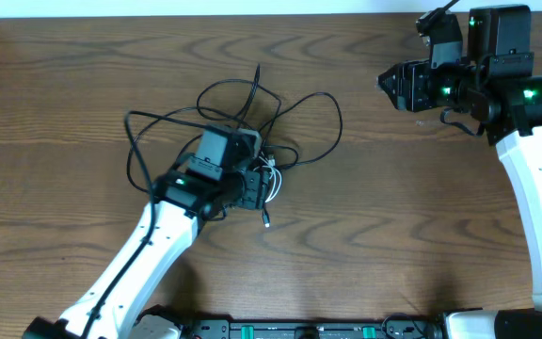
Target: Untangle cables
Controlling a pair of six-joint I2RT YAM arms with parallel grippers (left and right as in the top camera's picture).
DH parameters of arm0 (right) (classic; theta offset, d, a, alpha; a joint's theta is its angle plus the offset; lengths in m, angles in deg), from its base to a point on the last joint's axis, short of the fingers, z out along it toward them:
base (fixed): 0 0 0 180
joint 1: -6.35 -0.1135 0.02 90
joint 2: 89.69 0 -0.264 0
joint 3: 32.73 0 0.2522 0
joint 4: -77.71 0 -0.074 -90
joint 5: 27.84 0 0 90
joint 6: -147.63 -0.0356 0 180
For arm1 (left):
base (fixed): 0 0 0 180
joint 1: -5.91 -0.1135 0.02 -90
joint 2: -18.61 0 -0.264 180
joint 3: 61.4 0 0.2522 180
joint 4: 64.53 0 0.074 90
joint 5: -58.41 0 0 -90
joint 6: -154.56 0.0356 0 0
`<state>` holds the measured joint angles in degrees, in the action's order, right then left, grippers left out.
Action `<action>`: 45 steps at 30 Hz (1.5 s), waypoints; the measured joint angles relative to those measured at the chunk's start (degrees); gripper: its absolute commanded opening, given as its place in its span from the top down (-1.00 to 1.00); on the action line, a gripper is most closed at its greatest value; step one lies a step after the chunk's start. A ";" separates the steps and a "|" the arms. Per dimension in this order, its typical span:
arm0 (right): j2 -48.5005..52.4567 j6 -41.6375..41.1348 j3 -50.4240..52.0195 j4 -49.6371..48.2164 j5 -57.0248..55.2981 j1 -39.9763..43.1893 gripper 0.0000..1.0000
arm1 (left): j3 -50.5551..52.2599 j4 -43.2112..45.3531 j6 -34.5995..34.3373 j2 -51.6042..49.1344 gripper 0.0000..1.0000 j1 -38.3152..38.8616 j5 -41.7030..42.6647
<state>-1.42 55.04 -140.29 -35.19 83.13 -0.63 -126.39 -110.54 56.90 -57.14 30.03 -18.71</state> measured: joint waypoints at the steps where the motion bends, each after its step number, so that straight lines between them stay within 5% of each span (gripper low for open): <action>1: 0.00 0.00 0.00 0.00 0.00 0.00 -0.24 | 0.68 0.59 0.02 -0.81 -0.34 0.42 -0.31; 14: 0.00 -0.39 0.00 0.00 0.00 0.00 -0.24 | 1.38 6.82 3.23 -15.45 -0.27 2.36 -1.25; 23: 0.00 -0.46 0.00 0.24 0.00 0.00 -0.24 | 1.38 7.02 3.65 -15.56 0.85 2.36 -1.22; 34: 2.29 -0.48 0.00 0.28 0.04 -0.46 -0.24 | -6.93 7.43 2.03 -3.15 0.85 2.36 0.35; 45: 6.29 -0.79 0.02 -3.63 4.15 -3.96 -0.31 | -10.45 24.41 -3.32 14.56 0.85 2.36 0.55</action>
<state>4.87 54.25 -140.27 -38.82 87.29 -4.59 -136.83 -86.12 53.58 -42.58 32.39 -18.16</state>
